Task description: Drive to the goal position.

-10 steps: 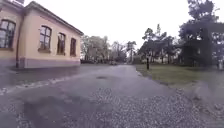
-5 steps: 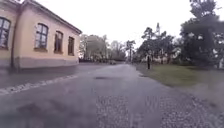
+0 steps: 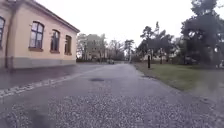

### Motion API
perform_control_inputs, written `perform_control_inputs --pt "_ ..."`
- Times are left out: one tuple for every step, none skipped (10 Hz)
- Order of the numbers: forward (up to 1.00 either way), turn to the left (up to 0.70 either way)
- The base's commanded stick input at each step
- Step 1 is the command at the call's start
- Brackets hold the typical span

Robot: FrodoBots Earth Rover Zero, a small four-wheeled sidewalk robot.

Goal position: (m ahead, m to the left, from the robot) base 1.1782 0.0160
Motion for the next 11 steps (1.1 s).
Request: perform_control_inputs --pt "1.00 0.00" --pt "1.00 0.00" --pt "1.00 0.00" --pt "1.00 0.00" --pt "1.00 0.00" --pt "1.00 0.00" --pt "1.00 0.00" --pt "1.00 0.00" --pt "1.00 0.00" --pt "1.00 0.00" --pt "1.00 0.00"
